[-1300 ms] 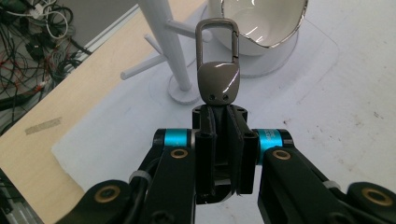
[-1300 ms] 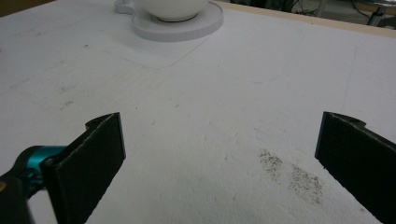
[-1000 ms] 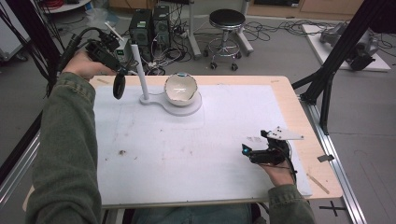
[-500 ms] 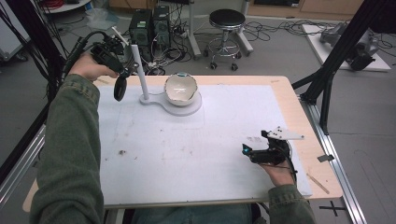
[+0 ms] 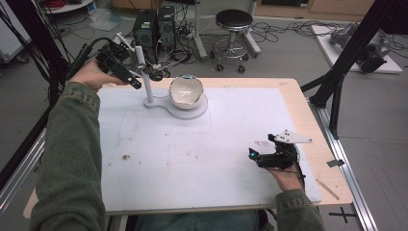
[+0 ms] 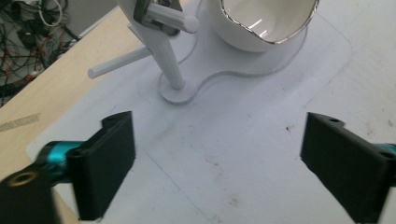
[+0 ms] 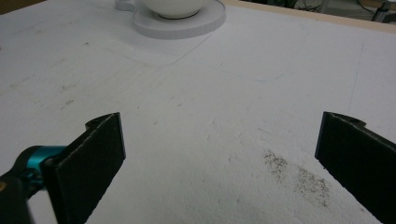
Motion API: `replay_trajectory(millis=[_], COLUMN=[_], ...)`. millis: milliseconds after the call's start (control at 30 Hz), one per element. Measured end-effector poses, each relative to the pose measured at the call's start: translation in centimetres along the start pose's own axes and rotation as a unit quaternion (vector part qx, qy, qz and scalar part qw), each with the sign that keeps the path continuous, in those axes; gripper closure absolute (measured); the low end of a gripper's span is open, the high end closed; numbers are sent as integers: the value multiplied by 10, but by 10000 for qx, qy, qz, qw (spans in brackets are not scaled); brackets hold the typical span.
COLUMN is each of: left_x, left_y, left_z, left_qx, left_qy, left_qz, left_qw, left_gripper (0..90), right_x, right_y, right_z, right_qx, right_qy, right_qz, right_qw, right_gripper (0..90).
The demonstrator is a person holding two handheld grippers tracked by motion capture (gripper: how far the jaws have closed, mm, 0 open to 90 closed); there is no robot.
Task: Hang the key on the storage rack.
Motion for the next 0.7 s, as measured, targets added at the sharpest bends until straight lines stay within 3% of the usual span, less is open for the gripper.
replay_trajectory(millis=[133, 200, 500, 700], left_x=[7, 10, 23, 19], left_y=[-4, -7, -25, -32], left_z=[-5, -8, -19, -32], left_qx=[83, 101, 433, 581], left_qy=[83, 88, 235, 86], left_qz=[-162, -100, -202, -234], left_qw=[9998, 9999, 9986, 9980], left_gripper=[17, 17, 17, 17], right_x=[0, 0, -1, -2], right_y=[0, 0, 1, 1], right_z=[0, 1, 2, 2], right_qx=[16, 31, 31, 36], right_qy=[19, 10, 33, 44], right_qz=[1, -10, -27, -33], right_qw=[10000, 10000, 10000, 10000], right_gripper=[6, 6, 6, 6])
Point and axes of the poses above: each handheld gripper's, and its own axes: y roughly forward along the jaws, z roughly out of its top, x roughly to its right, the point moved 4 cm from there along y, roughly forward along the jaws, and after that the axes turned 7 degrees about z, right-handed, at the moved point
